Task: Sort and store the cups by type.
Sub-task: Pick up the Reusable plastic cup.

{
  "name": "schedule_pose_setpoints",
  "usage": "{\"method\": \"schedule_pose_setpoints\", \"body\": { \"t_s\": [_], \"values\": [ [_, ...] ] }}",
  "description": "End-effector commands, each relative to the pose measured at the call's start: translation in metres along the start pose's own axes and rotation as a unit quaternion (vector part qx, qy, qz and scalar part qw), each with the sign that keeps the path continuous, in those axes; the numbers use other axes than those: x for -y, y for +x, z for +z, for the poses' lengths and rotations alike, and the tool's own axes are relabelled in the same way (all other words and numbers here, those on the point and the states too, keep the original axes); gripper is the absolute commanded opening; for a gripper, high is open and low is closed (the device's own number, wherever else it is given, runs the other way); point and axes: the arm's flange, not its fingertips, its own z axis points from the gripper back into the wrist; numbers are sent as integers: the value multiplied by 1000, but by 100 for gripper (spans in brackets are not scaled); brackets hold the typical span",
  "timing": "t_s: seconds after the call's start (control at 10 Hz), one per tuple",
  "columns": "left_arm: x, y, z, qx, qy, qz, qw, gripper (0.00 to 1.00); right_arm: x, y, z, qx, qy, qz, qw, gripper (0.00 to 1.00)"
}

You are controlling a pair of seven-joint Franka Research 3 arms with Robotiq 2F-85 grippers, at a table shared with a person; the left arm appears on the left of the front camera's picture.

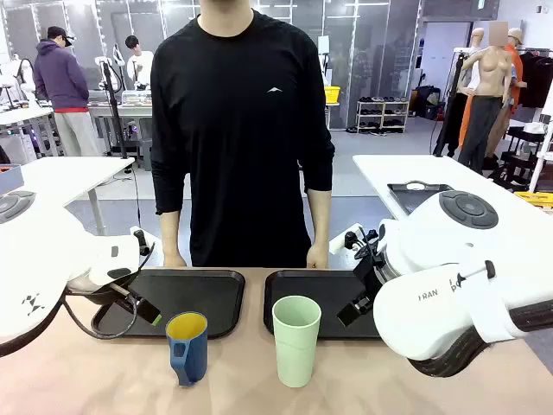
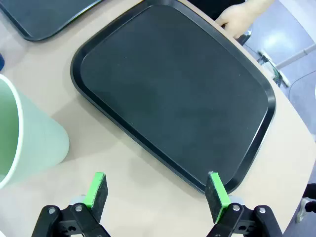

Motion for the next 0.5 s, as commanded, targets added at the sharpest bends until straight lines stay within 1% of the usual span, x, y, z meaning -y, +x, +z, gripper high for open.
{"method": "schedule_pose_setpoints", "body": {
  "t_s": [0.0,0.4],
  "values": [
    [0,0,0,0,0,0,1000,100,0,0,0,0,0,0,1000,100],
    [0,0,0,0,0,0,1000,100,0,0,0,0,0,0,1000,100]
  ]
}}
